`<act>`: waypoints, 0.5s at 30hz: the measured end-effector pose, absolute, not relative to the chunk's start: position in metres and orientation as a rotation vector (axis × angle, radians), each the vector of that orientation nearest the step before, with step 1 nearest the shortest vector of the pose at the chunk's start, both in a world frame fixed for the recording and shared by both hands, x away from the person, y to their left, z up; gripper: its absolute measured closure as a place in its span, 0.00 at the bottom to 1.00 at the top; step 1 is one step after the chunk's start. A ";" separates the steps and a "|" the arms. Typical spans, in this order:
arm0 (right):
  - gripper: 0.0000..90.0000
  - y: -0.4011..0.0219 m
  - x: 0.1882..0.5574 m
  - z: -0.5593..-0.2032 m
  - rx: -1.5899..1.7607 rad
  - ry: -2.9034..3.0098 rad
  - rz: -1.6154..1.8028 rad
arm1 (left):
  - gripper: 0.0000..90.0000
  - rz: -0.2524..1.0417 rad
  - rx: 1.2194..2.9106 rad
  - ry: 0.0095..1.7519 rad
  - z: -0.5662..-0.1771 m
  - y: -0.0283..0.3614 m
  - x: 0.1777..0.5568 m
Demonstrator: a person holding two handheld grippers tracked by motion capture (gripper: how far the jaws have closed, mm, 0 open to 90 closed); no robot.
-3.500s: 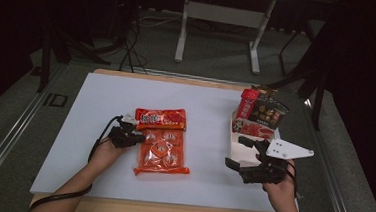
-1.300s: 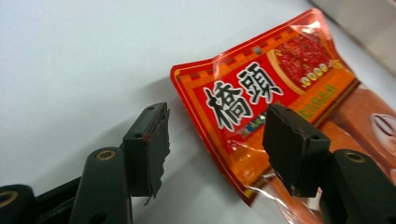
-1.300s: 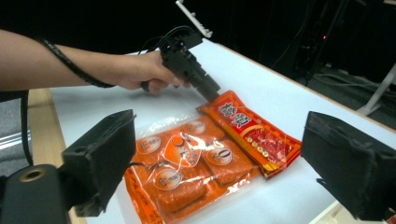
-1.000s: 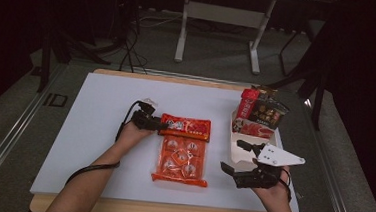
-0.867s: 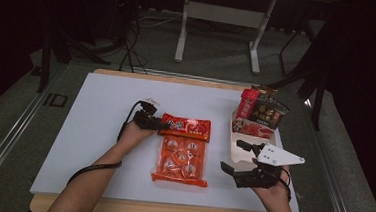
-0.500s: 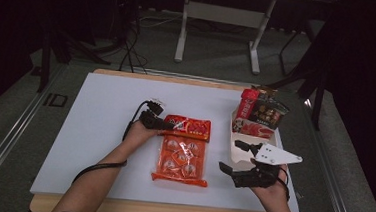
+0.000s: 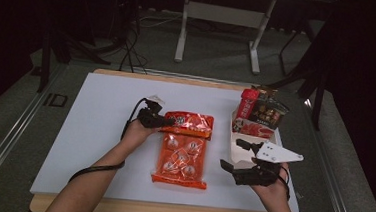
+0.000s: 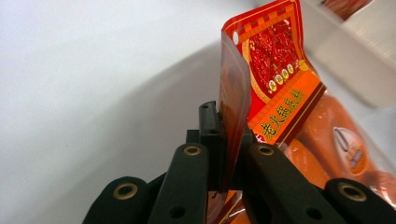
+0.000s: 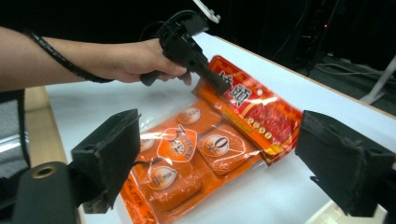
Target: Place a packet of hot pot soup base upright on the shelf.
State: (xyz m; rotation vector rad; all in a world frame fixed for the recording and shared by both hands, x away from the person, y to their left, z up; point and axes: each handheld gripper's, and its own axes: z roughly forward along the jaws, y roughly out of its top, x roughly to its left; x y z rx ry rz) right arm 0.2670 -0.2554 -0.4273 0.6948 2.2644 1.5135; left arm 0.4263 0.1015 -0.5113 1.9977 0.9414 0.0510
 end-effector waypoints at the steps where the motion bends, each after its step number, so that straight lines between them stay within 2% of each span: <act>1: 0.16 -0.255 0.267 -0.426 0.703 2.269 1.503 | 0.99 0.056 1.996 0.931 -0.507 0.103 0.424; 10: 0.17 -0.257 0.271 -0.416 0.733 2.223 1.501 | 1.00 0.086 1.955 0.833 -0.470 0.106 0.399; 15: 0.23 -0.258 0.274 -0.410 0.743 2.202 1.520 | 0.99 0.094 1.935 0.769 -0.454 0.107 0.384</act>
